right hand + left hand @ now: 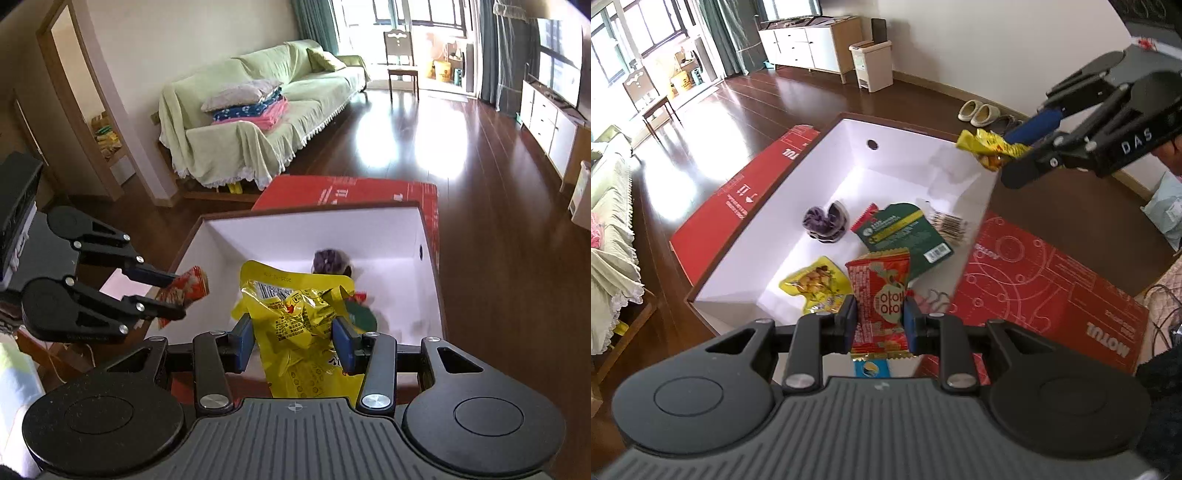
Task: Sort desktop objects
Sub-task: 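Lift the yellow packet with the right tool while the left tool carries the red packet into the box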
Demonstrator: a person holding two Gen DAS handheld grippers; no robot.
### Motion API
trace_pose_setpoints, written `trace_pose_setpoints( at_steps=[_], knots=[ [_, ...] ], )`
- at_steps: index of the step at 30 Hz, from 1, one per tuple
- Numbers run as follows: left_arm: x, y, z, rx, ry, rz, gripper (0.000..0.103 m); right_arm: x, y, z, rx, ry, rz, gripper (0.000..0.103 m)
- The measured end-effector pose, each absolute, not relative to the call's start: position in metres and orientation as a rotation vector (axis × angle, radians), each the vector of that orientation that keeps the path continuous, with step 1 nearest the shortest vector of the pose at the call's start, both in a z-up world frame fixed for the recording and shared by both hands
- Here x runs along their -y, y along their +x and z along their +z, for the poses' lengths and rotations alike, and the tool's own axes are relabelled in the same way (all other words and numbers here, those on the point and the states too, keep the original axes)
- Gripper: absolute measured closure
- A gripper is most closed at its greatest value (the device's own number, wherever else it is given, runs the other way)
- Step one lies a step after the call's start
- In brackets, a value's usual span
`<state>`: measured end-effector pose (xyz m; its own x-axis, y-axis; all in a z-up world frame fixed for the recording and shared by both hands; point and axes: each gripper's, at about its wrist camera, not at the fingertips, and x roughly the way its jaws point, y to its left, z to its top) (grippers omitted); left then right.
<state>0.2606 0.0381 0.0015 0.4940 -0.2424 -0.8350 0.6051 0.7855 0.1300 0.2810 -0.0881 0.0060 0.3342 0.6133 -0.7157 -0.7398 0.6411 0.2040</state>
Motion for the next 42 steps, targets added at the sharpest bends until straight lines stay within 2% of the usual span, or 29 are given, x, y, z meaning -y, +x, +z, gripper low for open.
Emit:
trace_pose_setpoints(
  at_steps=[17, 29, 42],
  knots=[
    [-0.047, 0.33, -0.019, -0.931, 0.378, -0.447, 0.081, 0.056, 0.346, -0.025, -0.889, -0.129, 0.821, 0.059],
    [-0.034, 0.374, -0.075, -1.003, 0.249, -0.451, 0.081, 0.061, 0.387, -0.062, -0.954, -0.045, 0.721, 0.059],
    [-0.022, 0.413, -0.123, -1.068, 0.218, -0.439, 0.08, 0.074, 0.4, -0.072, -0.984, -0.024, 0.691, 0.059]
  ],
)
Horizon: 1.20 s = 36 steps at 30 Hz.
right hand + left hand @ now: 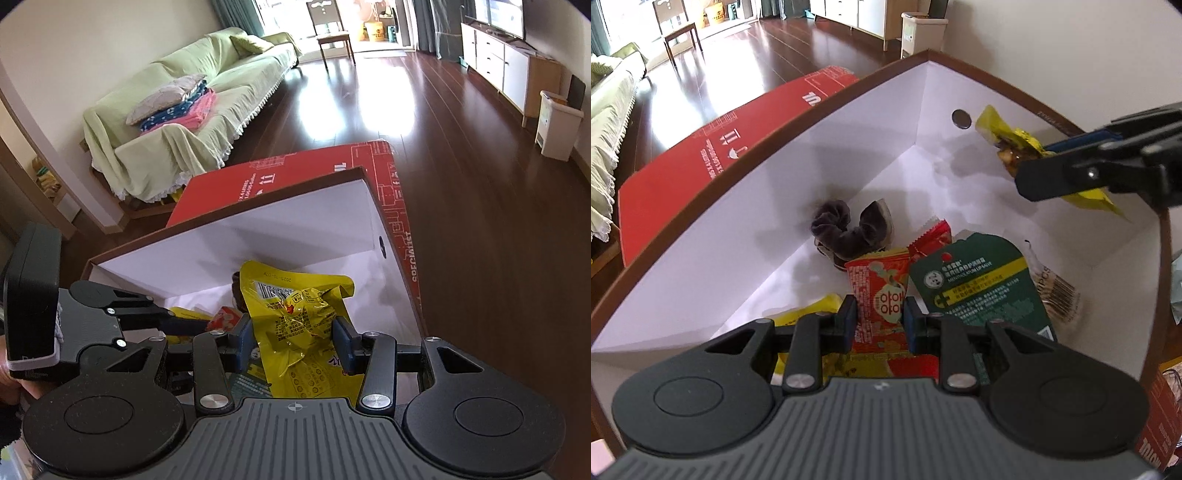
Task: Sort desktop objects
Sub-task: 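Lift the yellow packet with the right tool while the left tool carries the red packet into the box, then lower both packets into the box and open both tools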
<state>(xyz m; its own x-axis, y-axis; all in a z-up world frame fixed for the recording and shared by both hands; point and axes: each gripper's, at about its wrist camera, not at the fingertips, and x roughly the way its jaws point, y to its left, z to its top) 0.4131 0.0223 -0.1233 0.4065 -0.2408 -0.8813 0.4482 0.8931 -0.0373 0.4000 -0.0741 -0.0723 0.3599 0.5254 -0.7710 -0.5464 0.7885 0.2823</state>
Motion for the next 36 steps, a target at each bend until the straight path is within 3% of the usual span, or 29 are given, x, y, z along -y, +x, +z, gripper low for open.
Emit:
trace_pose_setpoints(
  at_steps=[36],
  knots=[
    [-0.065, 0.427, -0.105, -1.06, 0.215, -0.369, 0.079, -0.006, 0.435, -0.128, -0.986, -0.287, 0.652, 0.059]
  ],
)
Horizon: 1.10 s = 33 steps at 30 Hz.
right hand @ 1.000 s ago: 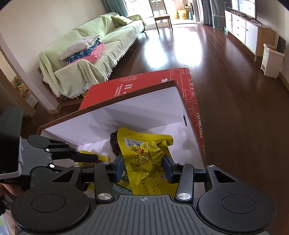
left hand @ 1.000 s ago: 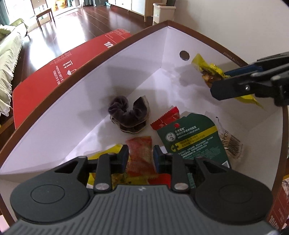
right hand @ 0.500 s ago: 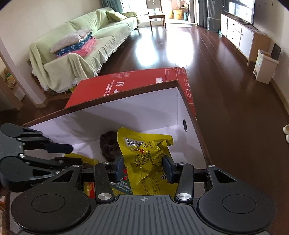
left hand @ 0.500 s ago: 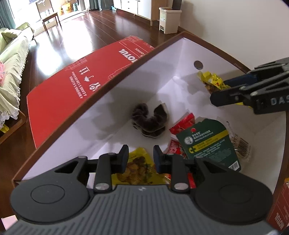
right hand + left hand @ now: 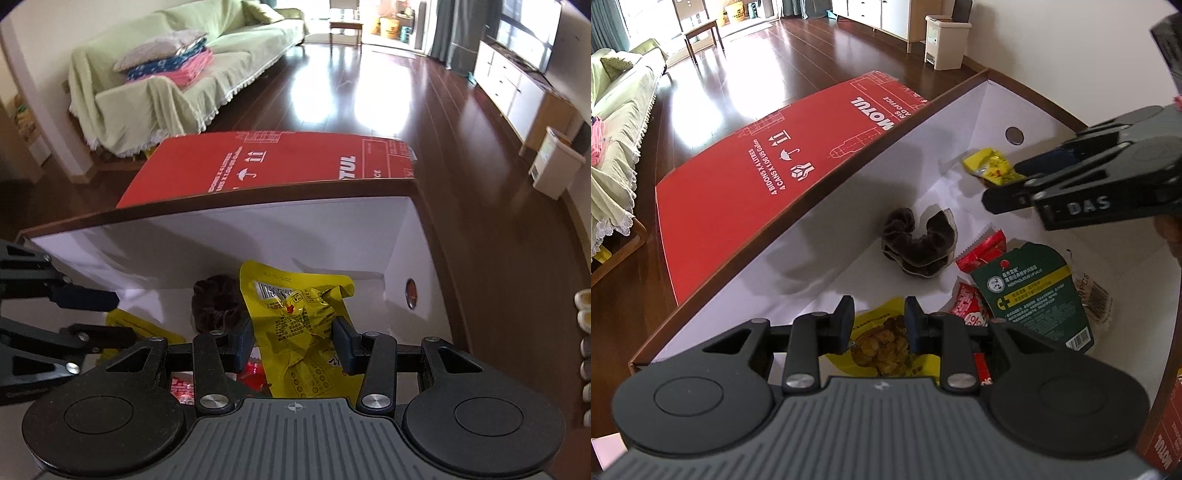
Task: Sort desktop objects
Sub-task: 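Lower both packets into the box and open both tools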
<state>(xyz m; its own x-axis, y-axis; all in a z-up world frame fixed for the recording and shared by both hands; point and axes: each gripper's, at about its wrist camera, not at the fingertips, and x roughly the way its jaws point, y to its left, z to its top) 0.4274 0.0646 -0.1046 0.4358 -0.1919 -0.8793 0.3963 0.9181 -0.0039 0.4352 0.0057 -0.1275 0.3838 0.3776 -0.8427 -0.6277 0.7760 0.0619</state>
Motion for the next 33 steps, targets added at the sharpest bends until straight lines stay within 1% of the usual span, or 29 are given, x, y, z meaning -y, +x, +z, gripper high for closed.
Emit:
trace_pose_setpoints(
  at_steps=[16, 17, 19, 20, 21, 26, 33],
  knots=[
    [-0.076, 0.429, -0.109, -1.07, 0.186, -0.356, 0.079, -0.02, 0.452, -0.157, -1.03, -0.374, 0.666, 0.058],
    [-0.076, 0.429, -0.109, -1.071, 0.185, -0.356, 0.079, -0.021, 0.453, -0.158, -1.043, -0.374, 0.672, 0.05],
    [-0.076, 0.43, -0.11, -1.073, 0.183, -0.354, 0.079, -0.022, 0.452, -0.157, -1.04, -0.382, 0.679, 0.041],
    [-0.076, 0.43, -0.11, -1.074, 0.182, -0.353, 0.079, -0.023, 0.451, -0.156, -1.034, -0.383, 0.684, 0.034],
    [-0.076, 0.43, -0.11, -1.074, 0.182, -0.352, 0.078, -0.024, 0.45, -0.155, -1.034, -0.374, 0.692, 0.033],
    [-0.075, 0.429, -0.108, -1.073, 0.19, -0.342, 0.075, -0.02, 0.447, -0.152, -1.058, -0.322, 0.693, 0.033],
    [-0.076, 0.425, -0.105, -1.082, 0.187, -0.321, 0.066, -0.004, 0.44, -0.135, -1.117, -0.261, 0.69, 0.033]
  ],
)
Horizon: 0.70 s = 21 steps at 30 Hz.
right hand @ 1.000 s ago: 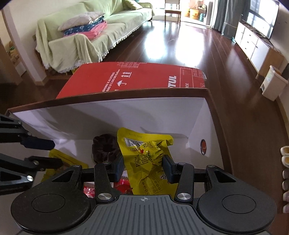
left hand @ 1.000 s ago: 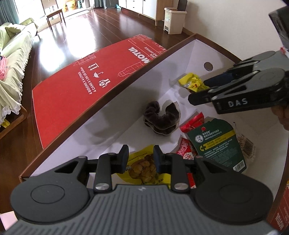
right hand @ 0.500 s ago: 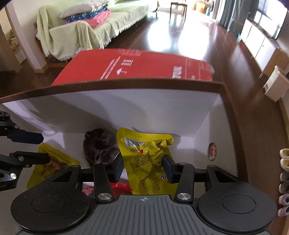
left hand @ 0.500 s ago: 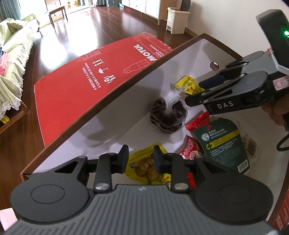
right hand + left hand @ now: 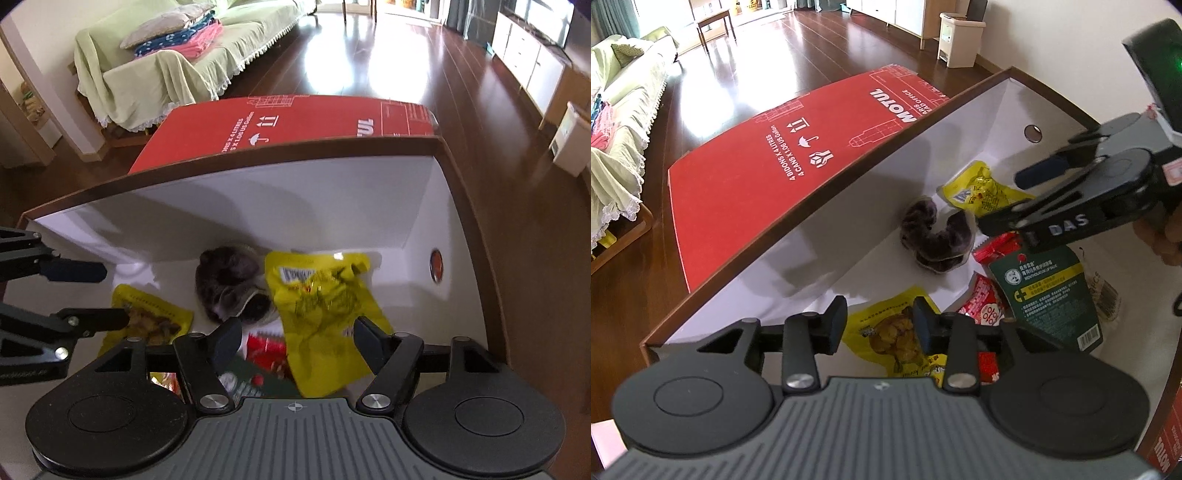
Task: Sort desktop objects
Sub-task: 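Lower both packets into the box and open both tools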
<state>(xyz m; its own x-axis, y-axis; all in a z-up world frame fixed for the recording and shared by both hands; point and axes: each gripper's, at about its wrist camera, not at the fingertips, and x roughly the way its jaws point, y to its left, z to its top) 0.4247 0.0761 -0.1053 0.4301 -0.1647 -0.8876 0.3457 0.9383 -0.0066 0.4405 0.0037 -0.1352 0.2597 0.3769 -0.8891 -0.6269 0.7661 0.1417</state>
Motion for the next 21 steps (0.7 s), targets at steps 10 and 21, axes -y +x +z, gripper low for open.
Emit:
trace_pose_setpoints(
  at_steps=[10, 21],
  knots=[
    [-0.075, 0.417, -0.095, -1.095, 0.179, -0.282, 0.056, 0.019, 0.426, -0.116, -1.158, -0.189, 0.683, 0.033],
    [-0.067, 0.403, -0.073, -1.091, 0.195, -0.234, 0.037, 0.023, 0.403, -0.086, -1.151, -0.218, 0.718, 0.032]
  ],
)
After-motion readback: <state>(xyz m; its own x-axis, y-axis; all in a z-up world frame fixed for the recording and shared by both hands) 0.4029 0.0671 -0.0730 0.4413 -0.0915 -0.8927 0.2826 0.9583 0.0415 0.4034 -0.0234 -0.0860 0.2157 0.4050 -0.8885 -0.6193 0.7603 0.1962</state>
